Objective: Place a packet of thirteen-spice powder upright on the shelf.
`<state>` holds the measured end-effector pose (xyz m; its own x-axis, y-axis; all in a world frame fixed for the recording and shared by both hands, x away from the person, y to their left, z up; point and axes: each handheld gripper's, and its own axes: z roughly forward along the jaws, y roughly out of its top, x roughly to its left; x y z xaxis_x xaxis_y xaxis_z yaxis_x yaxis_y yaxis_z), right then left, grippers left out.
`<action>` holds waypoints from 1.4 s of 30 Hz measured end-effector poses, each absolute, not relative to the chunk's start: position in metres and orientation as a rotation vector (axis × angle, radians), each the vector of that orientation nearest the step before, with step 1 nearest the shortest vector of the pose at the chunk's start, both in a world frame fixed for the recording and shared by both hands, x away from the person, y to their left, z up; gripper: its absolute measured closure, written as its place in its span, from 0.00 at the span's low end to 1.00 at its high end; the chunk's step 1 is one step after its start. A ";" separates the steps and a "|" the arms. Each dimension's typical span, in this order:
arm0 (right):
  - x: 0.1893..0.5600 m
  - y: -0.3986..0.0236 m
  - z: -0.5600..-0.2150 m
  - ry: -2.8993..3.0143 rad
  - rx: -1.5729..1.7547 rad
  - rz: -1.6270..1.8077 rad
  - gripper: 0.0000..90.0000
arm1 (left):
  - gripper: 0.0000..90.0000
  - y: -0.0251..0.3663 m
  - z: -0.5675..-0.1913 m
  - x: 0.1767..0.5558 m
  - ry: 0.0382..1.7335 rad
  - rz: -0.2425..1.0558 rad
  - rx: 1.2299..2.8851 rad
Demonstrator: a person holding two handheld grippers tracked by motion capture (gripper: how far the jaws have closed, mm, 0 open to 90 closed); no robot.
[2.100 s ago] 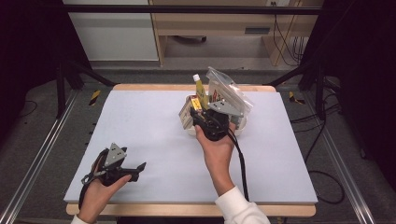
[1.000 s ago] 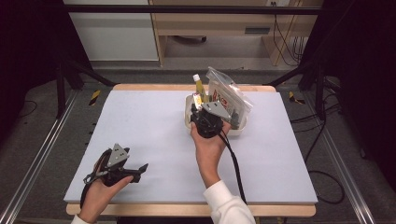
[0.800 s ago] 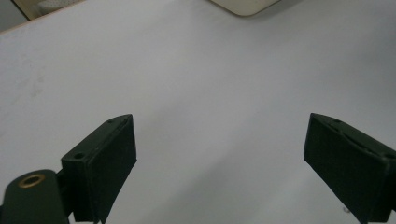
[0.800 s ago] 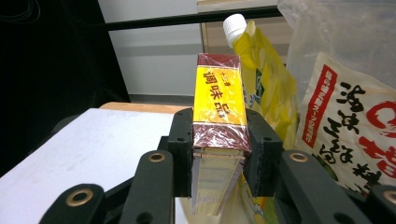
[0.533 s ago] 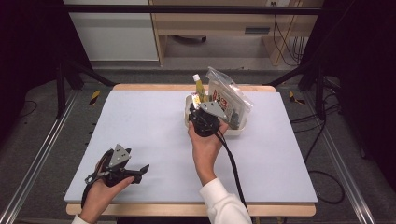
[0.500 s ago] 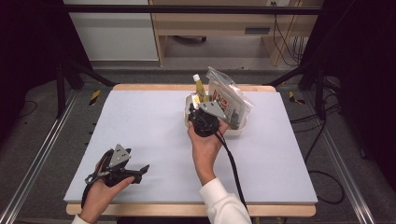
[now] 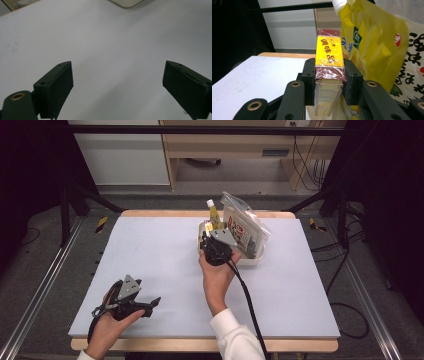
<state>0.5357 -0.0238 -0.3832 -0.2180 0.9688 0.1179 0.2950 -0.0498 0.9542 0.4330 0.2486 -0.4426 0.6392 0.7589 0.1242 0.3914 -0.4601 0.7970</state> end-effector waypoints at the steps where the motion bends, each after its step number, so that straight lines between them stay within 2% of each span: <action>1: 0.536 -0.023 -0.384 1.564 1.371 1.295 0.75 | 0.10 0.249 -0.443 0.433 0.893 0.611 2.091; 24: 0.551 -0.014 -0.403 1.668 1.389 1.202 0.73 | 0.11 0.245 -0.444 0.433 0.880 0.600 2.112; 31: 0.551 -0.016 -0.403 1.718 1.385 1.235 0.65 | 0.11 0.246 -0.444 0.433 0.880 0.602 2.118; 42: 0.530 -0.021 -0.385 1.768 1.306 1.298 0.52 | 0.10 0.247 -0.443 0.433 0.885 0.610 2.113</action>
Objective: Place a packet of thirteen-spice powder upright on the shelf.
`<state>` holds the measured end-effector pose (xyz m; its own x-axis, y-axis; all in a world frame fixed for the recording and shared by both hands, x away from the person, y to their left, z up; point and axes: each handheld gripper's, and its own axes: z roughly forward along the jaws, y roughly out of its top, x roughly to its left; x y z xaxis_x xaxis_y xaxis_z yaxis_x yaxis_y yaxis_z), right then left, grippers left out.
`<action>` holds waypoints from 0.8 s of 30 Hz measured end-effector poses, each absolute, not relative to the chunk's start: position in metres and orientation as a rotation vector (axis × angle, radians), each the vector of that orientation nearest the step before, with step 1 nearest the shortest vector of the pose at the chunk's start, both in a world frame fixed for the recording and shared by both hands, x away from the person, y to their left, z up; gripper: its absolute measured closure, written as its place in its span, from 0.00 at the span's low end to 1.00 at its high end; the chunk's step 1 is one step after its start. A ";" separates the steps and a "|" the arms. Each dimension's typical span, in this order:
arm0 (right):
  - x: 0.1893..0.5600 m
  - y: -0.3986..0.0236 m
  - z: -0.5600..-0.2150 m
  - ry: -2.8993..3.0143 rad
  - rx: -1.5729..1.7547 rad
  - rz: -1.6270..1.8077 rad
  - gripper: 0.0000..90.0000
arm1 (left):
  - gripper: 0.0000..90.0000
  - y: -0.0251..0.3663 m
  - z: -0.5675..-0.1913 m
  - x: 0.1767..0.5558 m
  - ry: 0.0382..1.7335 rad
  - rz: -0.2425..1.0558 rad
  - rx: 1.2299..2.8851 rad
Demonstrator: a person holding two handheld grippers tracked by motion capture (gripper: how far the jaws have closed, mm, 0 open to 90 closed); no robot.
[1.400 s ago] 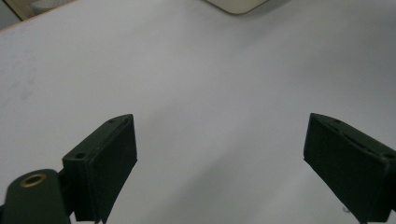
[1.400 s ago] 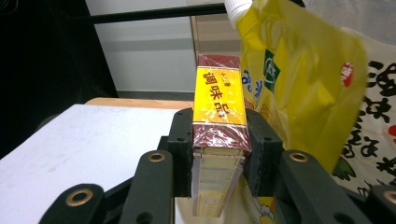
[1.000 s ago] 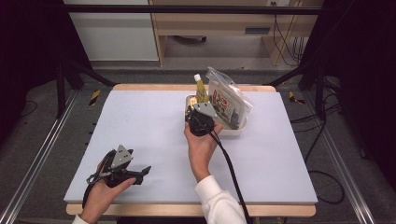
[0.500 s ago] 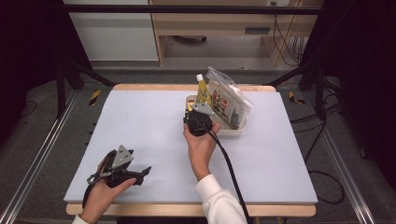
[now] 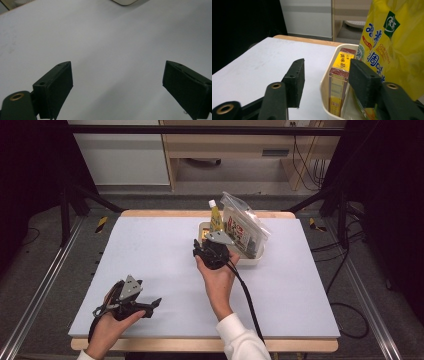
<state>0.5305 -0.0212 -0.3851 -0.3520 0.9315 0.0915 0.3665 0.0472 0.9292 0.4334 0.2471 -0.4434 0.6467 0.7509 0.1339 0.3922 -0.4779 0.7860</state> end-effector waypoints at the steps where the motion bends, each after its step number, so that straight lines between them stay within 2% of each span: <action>1: 0.529 -0.022 -0.384 1.777 1.299 1.298 0.50 | 0.10 0.248 -0.443 0.433 0.890 0.608 2.110; 10: 0.519 -0.035 -0.371 1.846 1.283 1.287 0.39 | 0.10 0.250 -0.443 0.434 0.904 0.598 2.100; 24: 0.516 -0.040 -0.356 1.915 1.221 1.295 0.32 | 0.10 0.250 -0.444 0.434 0.905 0.597 2.103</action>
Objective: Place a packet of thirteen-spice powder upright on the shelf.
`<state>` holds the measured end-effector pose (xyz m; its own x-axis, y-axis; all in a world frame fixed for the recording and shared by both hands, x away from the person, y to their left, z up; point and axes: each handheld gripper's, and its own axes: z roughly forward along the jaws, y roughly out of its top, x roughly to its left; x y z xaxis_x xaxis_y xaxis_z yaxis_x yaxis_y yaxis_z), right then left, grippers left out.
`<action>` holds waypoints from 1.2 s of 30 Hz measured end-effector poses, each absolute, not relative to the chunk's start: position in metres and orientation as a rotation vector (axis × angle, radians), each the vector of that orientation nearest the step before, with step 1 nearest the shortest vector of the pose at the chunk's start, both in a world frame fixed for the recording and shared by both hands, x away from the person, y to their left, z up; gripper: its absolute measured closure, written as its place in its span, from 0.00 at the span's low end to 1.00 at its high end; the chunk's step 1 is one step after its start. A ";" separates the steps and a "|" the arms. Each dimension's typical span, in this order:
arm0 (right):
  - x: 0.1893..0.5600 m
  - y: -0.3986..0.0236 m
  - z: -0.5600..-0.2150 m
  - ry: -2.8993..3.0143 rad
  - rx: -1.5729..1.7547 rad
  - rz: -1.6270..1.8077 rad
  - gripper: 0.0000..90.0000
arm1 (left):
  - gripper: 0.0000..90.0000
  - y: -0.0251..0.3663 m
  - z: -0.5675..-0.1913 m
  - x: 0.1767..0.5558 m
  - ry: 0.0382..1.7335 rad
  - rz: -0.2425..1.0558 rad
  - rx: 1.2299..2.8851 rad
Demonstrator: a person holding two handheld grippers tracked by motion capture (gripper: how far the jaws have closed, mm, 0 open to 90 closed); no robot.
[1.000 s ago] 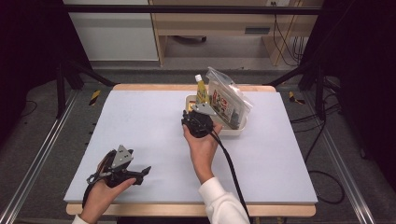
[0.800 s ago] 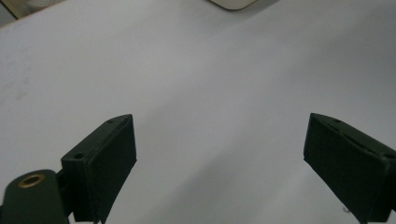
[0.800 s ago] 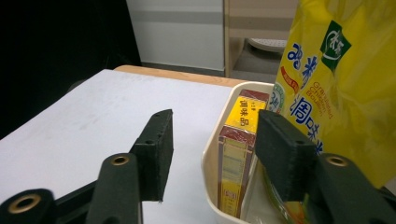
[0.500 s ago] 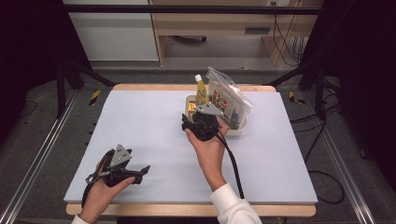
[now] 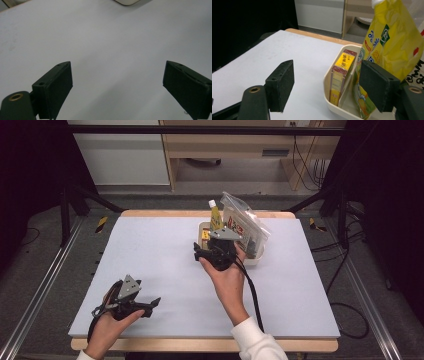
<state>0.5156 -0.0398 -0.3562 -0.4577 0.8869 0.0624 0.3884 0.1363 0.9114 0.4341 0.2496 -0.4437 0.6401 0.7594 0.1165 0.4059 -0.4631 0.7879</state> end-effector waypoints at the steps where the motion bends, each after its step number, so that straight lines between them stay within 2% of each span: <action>1: 0.516 -0.040 -0.356 1.915 1.221 1.304 0.32 | 0.10 0.250 -0.444 0.434 0.905 0.594 2.105; 16: 0.512 -0.042 -0.341 2.021 1.223 1.268 0.22 | 0.09 0.250 -0.444 0.434 0.906 0.594 2.105; 36: 0.497 -0.069 -0.327 2.122 1.205 1.176 0.15 | 0.08 0.253 -0.444 0.434 0.914 0.596 2.095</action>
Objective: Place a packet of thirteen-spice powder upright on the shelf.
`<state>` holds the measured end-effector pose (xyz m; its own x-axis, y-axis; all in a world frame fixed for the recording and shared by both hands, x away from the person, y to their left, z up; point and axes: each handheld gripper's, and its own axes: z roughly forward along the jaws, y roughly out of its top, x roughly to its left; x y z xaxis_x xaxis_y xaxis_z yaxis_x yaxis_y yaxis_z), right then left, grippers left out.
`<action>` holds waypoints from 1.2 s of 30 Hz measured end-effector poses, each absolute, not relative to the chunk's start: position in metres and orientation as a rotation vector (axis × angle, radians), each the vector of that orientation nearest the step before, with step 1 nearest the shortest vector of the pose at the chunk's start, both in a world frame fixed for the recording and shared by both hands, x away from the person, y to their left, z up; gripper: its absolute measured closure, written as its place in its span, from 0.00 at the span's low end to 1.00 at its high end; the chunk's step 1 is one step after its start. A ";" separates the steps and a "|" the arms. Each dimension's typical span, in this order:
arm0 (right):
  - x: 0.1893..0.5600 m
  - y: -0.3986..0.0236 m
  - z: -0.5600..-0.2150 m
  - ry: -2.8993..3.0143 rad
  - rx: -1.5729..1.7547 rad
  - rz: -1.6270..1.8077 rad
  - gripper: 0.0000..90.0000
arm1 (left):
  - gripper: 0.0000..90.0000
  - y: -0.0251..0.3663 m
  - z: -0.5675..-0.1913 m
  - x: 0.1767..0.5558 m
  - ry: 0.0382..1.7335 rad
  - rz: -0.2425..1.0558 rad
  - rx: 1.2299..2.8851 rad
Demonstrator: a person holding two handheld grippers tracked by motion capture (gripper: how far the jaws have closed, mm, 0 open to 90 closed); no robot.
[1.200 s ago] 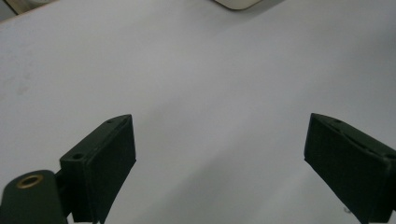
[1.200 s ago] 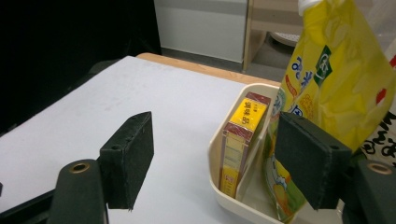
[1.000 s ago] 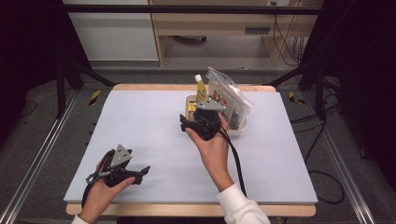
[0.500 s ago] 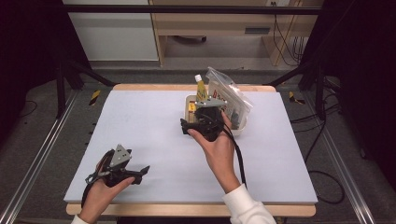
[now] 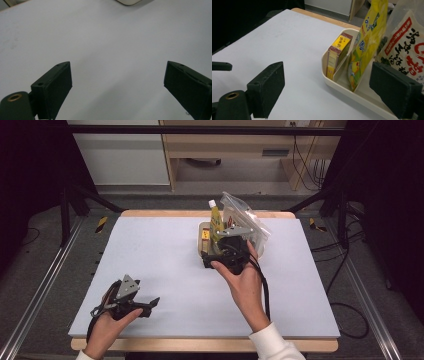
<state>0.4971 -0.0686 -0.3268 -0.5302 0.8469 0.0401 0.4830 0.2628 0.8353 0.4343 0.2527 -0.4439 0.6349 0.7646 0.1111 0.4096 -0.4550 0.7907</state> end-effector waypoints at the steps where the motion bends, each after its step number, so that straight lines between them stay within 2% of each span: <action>1: 0.496 -0.070 -0.326 2.122 1.208 1.176 0.15 | 0.08 0.252 -0.444 0.434 0.915 0.594 2.091; 36: 0.475 -0.143 -0.321 2.056 1.281 1.142 0.07 | 0.08 0.255 -0.443 0.435 0.926 0.608 2.082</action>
